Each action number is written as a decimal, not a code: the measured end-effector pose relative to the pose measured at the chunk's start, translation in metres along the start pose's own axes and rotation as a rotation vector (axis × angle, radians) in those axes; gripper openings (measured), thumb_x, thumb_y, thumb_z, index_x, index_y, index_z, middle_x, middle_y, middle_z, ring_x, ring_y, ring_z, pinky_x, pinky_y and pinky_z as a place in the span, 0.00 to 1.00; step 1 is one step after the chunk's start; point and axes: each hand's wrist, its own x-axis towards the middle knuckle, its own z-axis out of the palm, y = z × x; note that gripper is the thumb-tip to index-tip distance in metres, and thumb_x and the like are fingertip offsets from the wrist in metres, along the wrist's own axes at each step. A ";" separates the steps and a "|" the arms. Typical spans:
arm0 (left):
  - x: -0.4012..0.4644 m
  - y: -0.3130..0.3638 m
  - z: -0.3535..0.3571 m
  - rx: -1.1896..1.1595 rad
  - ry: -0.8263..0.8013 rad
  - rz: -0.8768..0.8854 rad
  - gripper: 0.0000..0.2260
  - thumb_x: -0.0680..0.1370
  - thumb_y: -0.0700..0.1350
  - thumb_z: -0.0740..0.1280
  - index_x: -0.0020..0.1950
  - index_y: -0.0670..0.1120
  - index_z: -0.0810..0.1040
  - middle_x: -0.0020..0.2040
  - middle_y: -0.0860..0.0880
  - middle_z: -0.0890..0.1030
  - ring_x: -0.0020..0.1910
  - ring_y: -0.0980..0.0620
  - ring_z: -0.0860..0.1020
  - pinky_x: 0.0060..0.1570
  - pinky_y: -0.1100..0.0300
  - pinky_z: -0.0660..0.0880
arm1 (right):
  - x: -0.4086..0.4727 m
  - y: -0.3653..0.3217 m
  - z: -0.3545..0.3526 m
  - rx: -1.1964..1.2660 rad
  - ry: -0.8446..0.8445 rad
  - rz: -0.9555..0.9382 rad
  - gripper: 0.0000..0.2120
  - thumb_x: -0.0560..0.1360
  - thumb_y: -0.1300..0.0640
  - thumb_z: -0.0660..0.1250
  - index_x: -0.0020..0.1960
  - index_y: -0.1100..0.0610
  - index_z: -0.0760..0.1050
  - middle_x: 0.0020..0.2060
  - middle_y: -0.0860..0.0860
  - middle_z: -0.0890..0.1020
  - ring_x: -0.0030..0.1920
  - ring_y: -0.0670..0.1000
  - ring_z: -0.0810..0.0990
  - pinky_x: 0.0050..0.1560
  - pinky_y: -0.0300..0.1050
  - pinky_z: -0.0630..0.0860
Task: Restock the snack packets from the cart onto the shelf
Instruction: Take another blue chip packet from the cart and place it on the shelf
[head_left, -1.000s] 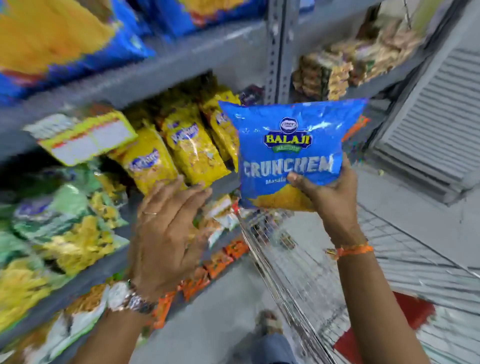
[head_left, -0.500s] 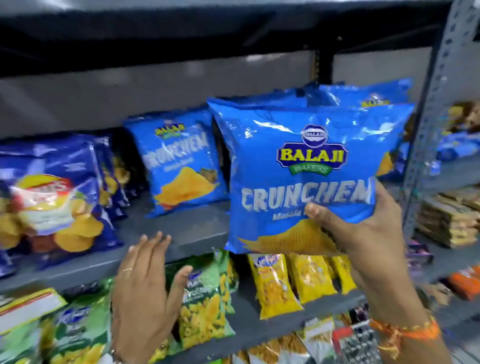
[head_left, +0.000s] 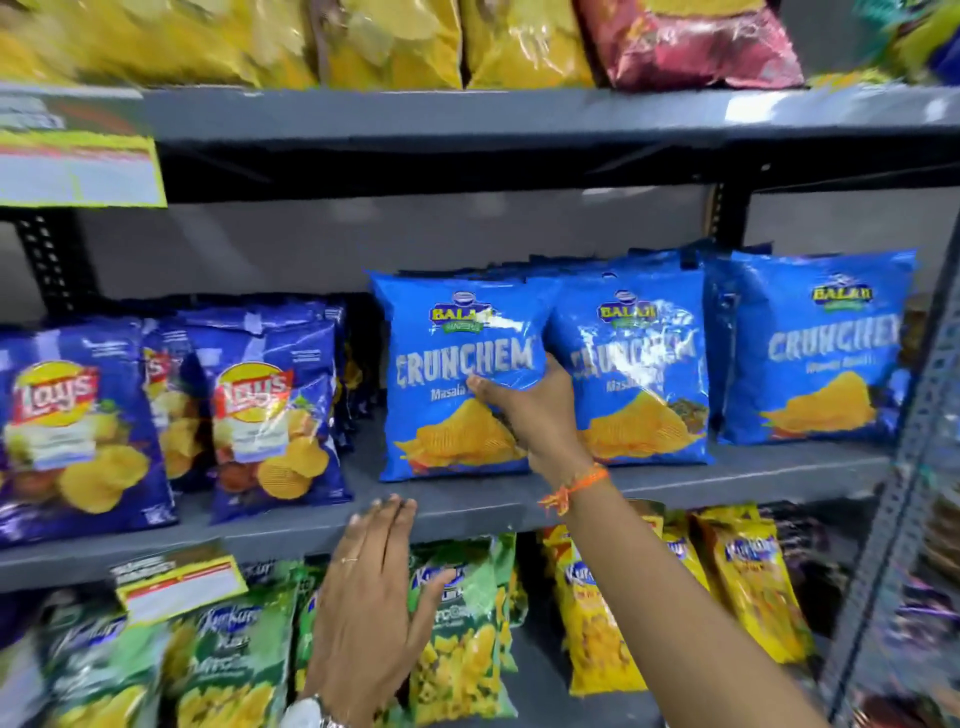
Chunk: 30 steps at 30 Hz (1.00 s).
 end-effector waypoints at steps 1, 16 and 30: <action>-0.001 -0.005 0.001 -0.007 0.004 0.002 0.33 0.82 0.65 0.54 0.75 0.42 0.71 0.72 0.43 0.76 0.73 0.47 0.65 0.79 0.59 0.46 | 0.002 0.004 0.001 -0.002 -0.008 0.008 0.27 0.62 0.62 0.83 0.58 0.60 0.79 0.52 0.56 0.87 0.53 0.57 0.87 0.55 0.58 0.83; -0.008 -0.036 0.018 0.055 0.054 0.106 0.34 0.83 0.66 0.53 0.81 0.43 0.60 0.76 0.44 0.70 0.77 0.43 0.67 0.79 0.49 0.54 | 0.015 0.016 -0.008 -0.024 -0.187 -0.035 0.32 0.64 0.63 0.83 0.64 0.53 0.74 0.57 0.54 0.86 0.54 0.50 0.87 0.48 0.43 0.84; -0.003 -0.037 0.024 0.133 0.127 0.091 0.37 0.79 0.67 0.55 0.74 0.39 0.73 0.69 0.39 0.77 0.69 0.38 0.73 0.78 0.50 0.53 | -0.020 -0.013 -0.058 -0.156 0.014 -0.044 0.41 0.62 0.54 0.84 0.70 0.47 0.68 0.60 0.51 0.83 0.59 0.47 0.84 0.58 0.51 0.83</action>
